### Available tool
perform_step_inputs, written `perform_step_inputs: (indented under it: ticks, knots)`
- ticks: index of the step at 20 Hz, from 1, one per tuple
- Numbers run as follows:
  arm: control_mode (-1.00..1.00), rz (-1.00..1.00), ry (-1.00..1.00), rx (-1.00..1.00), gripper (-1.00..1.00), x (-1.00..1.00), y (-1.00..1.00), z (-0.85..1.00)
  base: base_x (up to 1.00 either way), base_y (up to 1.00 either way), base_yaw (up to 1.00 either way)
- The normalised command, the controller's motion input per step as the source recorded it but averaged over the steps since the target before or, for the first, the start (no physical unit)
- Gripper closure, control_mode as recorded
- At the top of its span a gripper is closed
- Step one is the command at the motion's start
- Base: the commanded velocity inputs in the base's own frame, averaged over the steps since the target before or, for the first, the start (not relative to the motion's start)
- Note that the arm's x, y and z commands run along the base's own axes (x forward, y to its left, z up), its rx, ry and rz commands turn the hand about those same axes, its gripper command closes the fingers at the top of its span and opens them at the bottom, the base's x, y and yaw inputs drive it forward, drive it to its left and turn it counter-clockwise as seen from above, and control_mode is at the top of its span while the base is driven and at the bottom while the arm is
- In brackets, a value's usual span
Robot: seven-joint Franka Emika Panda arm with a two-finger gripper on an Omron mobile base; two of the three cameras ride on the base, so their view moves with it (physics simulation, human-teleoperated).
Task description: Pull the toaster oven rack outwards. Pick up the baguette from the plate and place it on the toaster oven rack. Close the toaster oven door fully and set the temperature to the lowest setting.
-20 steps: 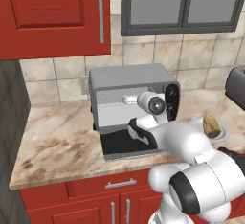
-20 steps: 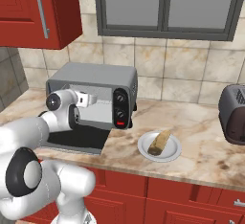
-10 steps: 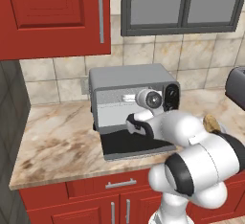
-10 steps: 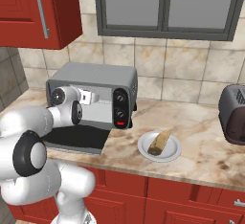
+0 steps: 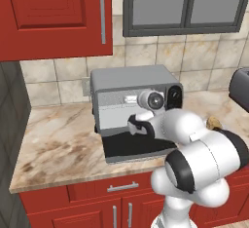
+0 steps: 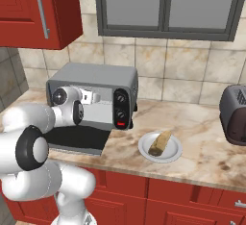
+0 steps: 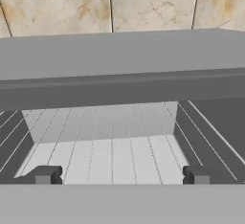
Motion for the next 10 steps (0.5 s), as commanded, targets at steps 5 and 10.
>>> perform_step_inputs:
  ticks: [5, 10]
  knots:
    - [-1.00, 0.00, 0.00, -0.03, -1.00, 0.27, 0.00, -0.02, 0.00, 0.00, 0.00]
    - [-1.00, 0.00, 0.00, -0.03, -1.00, 0.20, 0.00, -0.19, 0.00, 0.00, 0.00]
